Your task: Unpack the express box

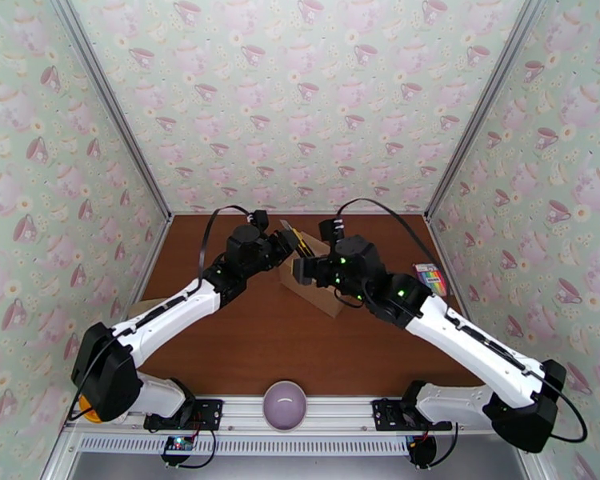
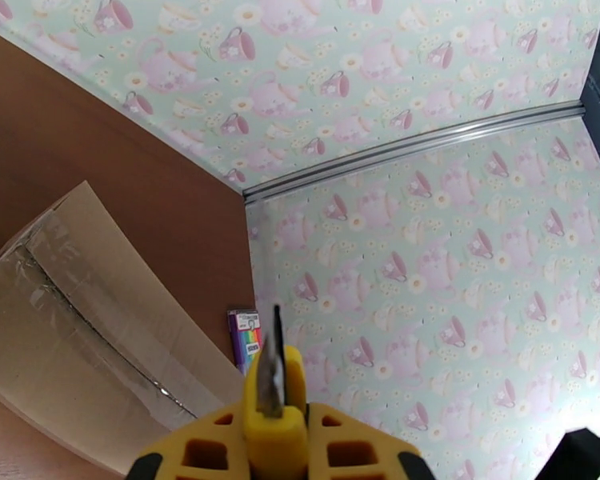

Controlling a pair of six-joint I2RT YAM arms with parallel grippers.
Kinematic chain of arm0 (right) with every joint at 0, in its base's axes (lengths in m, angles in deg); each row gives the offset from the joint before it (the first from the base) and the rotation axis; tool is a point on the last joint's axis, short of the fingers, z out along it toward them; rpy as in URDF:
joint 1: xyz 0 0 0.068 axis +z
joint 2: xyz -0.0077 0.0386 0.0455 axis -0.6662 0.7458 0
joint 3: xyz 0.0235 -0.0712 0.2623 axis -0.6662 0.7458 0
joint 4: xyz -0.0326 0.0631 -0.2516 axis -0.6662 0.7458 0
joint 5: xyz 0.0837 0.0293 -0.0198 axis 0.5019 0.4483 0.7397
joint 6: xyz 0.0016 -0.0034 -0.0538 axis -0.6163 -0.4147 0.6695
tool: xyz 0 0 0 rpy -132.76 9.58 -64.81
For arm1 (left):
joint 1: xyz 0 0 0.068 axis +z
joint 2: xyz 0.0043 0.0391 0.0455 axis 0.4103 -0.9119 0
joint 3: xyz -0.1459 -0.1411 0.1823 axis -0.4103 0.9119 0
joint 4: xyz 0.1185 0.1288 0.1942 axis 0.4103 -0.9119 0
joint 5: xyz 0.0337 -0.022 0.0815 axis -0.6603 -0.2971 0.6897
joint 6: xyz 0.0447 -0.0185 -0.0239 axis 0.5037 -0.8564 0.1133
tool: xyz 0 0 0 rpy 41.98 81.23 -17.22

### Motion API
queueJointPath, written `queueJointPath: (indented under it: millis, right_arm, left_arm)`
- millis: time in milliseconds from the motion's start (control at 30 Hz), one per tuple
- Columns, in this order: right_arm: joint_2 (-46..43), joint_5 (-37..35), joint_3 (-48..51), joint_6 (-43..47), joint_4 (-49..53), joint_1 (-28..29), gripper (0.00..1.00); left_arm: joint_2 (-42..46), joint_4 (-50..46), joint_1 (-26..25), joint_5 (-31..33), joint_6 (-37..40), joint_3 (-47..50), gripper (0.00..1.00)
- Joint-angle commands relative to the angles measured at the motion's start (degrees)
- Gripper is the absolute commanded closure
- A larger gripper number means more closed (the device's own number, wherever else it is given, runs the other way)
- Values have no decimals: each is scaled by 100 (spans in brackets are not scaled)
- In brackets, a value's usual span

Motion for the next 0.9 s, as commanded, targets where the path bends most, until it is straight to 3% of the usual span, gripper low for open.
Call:
queueJointPath:
  millis: [0, 233, 567, 733, 867]
  right_arm:
    - [195, -803, -185, 325, 524, 80, 13]
    - [380, -1120, -346, 324, 486, 81, 16]
    - [570, -1122, -550, 370, 325, 81, 39]
    - [749, -1148, -726, 349, 328, 85, 32]
    - [850, -1177, -864, 399, 360, 72, 35]
  left_arm:
    - [18, 469, 5, 128, -245, 44, 100]
    - [-28, 1038, -47, 242, -470, 237, 100]
    - [-45, 1194, -133, 295, -648, 328, 100]
    - [-78, 1254, -170, 295, -734, 341, 100]
    - [-74, 1223, -189, 312, -785, 326, 100]
